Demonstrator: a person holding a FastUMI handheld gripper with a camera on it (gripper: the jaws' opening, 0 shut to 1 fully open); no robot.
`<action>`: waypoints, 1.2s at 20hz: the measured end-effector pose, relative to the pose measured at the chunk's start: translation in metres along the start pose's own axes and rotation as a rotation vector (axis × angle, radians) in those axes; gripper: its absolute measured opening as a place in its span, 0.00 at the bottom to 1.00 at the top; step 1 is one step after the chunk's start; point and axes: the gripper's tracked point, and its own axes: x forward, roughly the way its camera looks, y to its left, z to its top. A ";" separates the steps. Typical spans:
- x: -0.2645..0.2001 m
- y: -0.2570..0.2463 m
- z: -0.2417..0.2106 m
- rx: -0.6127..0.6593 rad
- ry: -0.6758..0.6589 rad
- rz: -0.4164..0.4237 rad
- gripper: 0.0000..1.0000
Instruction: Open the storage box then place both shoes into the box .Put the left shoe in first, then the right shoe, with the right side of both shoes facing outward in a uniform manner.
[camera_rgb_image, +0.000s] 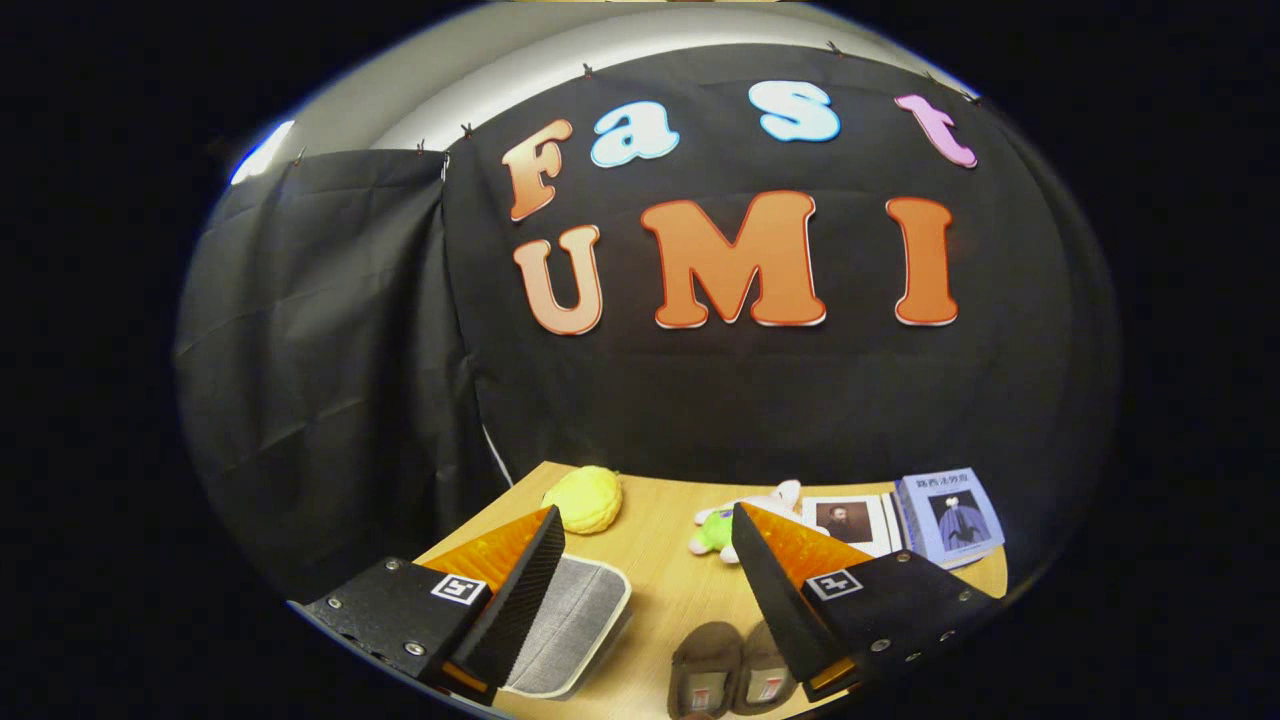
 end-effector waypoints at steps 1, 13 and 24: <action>0.004 0.004 -0.008 0.011 0.025 0.019 1.00; 0.042 0.028 -0.123 0.208 0.381 0.160 0.98; 0.054 0.050 -0.201 0.420 0.624 0.238 0.98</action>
